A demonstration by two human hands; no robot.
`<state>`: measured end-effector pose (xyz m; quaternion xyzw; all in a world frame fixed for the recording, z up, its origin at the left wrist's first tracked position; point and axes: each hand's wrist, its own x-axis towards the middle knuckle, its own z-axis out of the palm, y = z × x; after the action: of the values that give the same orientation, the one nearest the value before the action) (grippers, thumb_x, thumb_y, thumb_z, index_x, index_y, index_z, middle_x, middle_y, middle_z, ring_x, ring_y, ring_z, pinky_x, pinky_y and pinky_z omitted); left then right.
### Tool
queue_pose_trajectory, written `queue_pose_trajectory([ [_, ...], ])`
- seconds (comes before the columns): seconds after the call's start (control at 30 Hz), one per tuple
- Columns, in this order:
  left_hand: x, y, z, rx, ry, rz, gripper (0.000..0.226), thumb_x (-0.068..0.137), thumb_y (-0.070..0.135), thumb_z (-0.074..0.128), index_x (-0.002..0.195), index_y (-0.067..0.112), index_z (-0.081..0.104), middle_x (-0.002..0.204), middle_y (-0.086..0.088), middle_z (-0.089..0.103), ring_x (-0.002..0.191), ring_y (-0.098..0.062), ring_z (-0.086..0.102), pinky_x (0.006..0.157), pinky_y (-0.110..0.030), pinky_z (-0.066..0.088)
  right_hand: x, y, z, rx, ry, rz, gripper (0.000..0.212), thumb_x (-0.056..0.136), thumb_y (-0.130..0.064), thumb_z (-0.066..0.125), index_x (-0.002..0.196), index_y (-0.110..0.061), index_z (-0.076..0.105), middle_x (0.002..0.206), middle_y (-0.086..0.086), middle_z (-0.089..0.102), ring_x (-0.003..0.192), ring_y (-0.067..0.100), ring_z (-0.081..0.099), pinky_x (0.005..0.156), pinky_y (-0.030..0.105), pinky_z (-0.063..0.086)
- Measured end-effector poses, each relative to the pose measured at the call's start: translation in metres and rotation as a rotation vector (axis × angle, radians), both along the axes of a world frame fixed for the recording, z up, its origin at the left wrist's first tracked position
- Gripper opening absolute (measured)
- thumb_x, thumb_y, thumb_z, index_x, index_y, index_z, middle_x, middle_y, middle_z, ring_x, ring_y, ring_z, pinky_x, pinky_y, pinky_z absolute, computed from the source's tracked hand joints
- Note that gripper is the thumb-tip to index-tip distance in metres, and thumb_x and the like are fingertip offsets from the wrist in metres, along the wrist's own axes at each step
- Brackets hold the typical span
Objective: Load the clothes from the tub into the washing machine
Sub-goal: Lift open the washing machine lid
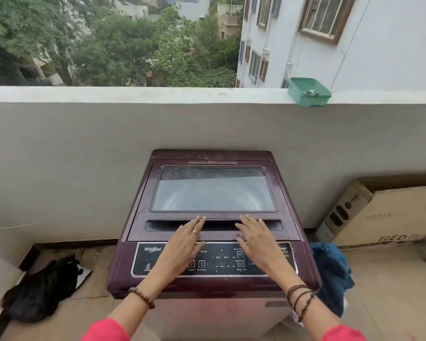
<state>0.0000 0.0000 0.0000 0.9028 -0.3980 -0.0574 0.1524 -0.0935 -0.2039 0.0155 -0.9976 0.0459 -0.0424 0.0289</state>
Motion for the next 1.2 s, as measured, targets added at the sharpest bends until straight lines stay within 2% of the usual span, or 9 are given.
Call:
queue_pose_trajectory([
  [0.03,0.006,0.000,-0.003,0.002,0.013,0.016,0.069,0.089,0.050,0.016,0.148,0.014,0.022,0.151,-0.006,0.032,0.137,-0.019,0.036,0.112,-0.035,0.028,0.004,-0.002,-0.005,0.046,0.045,-0.013,0.046,0.098,-0.030,0.041,0.142,-0.014,0.038,0.152,0.002,0.032,0.143,0.017,0.025,0.118,0.036,0.012],
  [0.1,0.020,0.000,-0.011,0.007,-0.056,0.049,0.064,0.091,0.045,0.019,0.143,0.012,0.034,0.144,-0.008,0.043,0.131,-0.022,0.046,0.108,-0.038,0.035,0.011,-0.002,-0.006,0.080,0.072,-0.016,0.046,0.101,-0.030,0.033,0.144,-0.015,0.033,0.154,0.002,0.028,0.144,0.016,0.020,0.118,0.035,0.008],
  [0.23,0.038,-0.004,-0.008,0.049,-0.006,0.055,0.044,0.098,0.034,0.037,0.138,0.016,0.044,0.140,-0.005,0.046,0.124,-0.024,0.050,0.102,-0.035,0.040,0.026,-0.008,-0.009,0.073,0.081,-0.045,0.037,0.099,-0.029,0.036,0.132,-0.017,0.048,0.134,0.001,0.051,0.127,0.018,0.043,0.109,0.032,0.028],
  [0.33,0.045,-0.002,-0.007,0.118,0.051,0.054,0.042,0.097,0.038,0.041,0.133,0.019,0.047,0.129,-0.001,0.049,0.110,-0.025,0.056,0.092,-0.038,0.045,0.027,-0.011,-0.012,0.079,0.166,-0.069,0.035,0.098,-0.033,0.038,0.126,-0.016,0.052,0.122,0.001,0.056,0.116,0.020,0.048,0.098,0.032,0.037],
  [0.7,0.053,0.006,-0.004,0.217,0.109,-0.069,0.054,0.089,0.049,0.051,0.134,0.021,0.042,0.123,0.001,0.052,0.115,-0.017,0.047,0.094,-0.029,0.036,0.034,-0.021,0.000,0.247,0.344,-0.052,0.049,0.079,-0.048,0.061,0.115,-0.017,0.049,0.110,0.000,0.048,0.105,0.018,0.046,0.085,0.030,0.040],
  [0.83,0.062,0.006,0.015,0.156,0.037,-0.086,0.051,0.084,0.046,0.059,0.128,0.023,0.047,0.115,0.005,0.054,0.109,-0.015,0.050,0.088,-0.026,0.034,0.040,-0.030,0.018,0.227,0.251,0.014,0.038,0.079,-0.040,0.062,0.108,-0.019,0.050,0.095,-0.009,0.040,0.095,0.014,0.044,0.081,0.026,0.034],
  [0.97,0.076,0.011,0.035,-0.058,-0.081,-0.080,0.043,0.076,0.051,0.054,0.113,0.029,0.058,0.097,0.012,0.061,0.095,-0.008,0.055,0.076,-0.018,0.032,0.049,-0.045,0.041,0.232,0.074,0.091,0.032,0.076,-0.040,0.063,0.101,-0.022,0.053,0.091,-0.012,0.045,0.085,0.008,0.042,0.074,0.020,0.031],
  [1.07,0.084,0.013,0.055,-0.095,-0.208,-0.077,0.044,0.074,0.056,0.046,0.106,0.030,0.063,0.091,0.018,0.064,0.084,0.000,0.052,0.075,-0.018,0.035,0.057,-0.057,0.056,0.236,-0.026,0.162,0.035,0.074,-0.051,0.058,0.098,-0.026,0.057,0.091,-0.013,0.054,0.084,0.007,0.049,0.074,0.020,0.038],
  [1.2,0.089,0.008,0.080,-0.157,-0.378,-0.054,0.054,0.088,0.059,0.032,0.111,0.026,0.067,0.095,0.016,0.067,0.087,0.000,0.050,0.078,-0.019,0.037,0.072,-0.073,0.071,0.083,-0.282,0.275,0.041,0.075,-0.064,0.049,0.093,-0.030,0.064,0.082,-0.017,0.060,0.071,0.003,0.055,0.066,0.016,0.042],
])
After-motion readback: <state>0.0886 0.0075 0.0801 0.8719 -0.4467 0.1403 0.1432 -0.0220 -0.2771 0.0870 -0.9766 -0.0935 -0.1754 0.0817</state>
